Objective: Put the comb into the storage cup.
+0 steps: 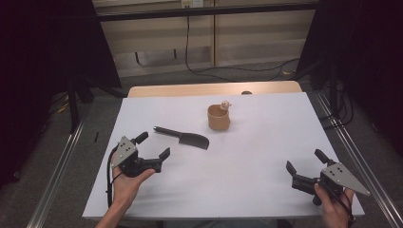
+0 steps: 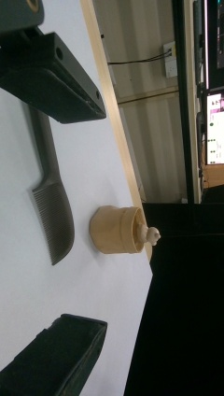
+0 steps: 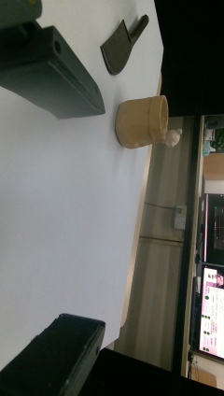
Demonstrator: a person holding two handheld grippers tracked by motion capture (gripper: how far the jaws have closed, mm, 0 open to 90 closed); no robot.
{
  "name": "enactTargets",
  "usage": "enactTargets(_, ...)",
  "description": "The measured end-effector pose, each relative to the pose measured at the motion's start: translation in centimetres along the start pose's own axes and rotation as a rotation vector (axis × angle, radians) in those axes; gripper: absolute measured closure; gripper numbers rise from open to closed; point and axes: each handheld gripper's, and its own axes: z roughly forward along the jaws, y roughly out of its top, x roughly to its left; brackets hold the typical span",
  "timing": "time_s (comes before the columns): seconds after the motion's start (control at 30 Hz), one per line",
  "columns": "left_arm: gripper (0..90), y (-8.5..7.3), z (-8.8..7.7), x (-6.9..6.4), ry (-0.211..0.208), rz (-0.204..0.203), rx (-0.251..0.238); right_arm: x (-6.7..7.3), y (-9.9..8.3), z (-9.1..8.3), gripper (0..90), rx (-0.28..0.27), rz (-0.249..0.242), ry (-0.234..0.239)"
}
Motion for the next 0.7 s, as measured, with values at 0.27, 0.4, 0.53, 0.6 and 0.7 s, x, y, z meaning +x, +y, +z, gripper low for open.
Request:
enactTargets(0.27, 1.7, 0.3, 0.6, 0.4, -0.001, -0.005, -0.007, 0.0, 0.0, 0.0, 0.0, -0.001, 0.003, 0.001)
enactTargets(0.4, 1.7, 0.5, 1.1, 0.6, -0.002, -0.011, 0.002, 0.0, 0.0, 0.0, 0.0, -0.001, 0.001, 0.001)
enactTargets(0.53, 2.0, 0.6, 1.4, 1.0, 0.007, -0.025, -0.003, -0.1, 0.0, 0.0, 0.0, -0.001, 0.001, 0.0)
enactTargets(0.6, 2.0, 0.7, 1.6, 1.2, 0.011, -0.025, -0.008, -0.1, 0.0, 0.0, 0.0, -0.001, 0.002, 0.0)
enactTargets(0.7, 2.1, 1.0, 1.8, 1.3, 0.017, -0.017, -0.015, -0.1, 0.0, 0.0, 0.0, -0.001, 0.002, -0.001)
